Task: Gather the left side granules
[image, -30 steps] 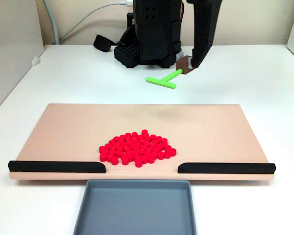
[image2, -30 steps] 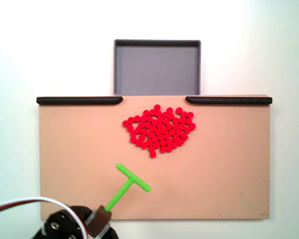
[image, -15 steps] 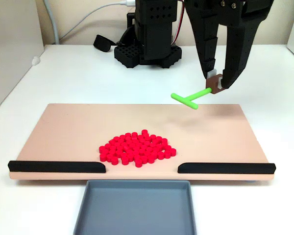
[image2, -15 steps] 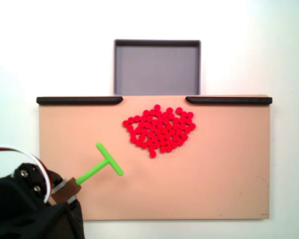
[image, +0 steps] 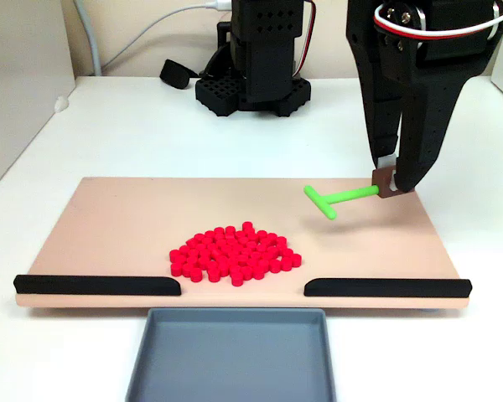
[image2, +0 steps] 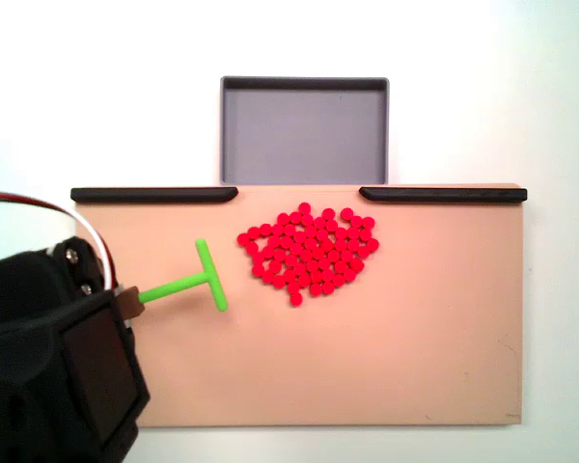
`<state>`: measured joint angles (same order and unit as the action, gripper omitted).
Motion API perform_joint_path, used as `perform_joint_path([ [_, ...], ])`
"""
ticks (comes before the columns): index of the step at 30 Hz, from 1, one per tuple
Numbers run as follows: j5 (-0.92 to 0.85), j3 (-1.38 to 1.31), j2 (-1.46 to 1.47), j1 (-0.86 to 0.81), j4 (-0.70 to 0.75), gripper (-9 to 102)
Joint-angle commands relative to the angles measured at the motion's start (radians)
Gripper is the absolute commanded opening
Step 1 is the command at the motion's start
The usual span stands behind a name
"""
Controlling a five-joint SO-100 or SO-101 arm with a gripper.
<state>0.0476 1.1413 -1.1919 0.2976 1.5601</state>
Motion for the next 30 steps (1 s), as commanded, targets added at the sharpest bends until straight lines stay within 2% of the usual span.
perform_joint_path([
  [1, 0.077, -0.037, 0.002, 0.012, 0.002, 0],
  [14, 0.221, -0.138, 0.103, 0.017, 0.002, 0],
  [30, 0.19, -0.232, 0.204, -0.023, 0.011, 0],
])
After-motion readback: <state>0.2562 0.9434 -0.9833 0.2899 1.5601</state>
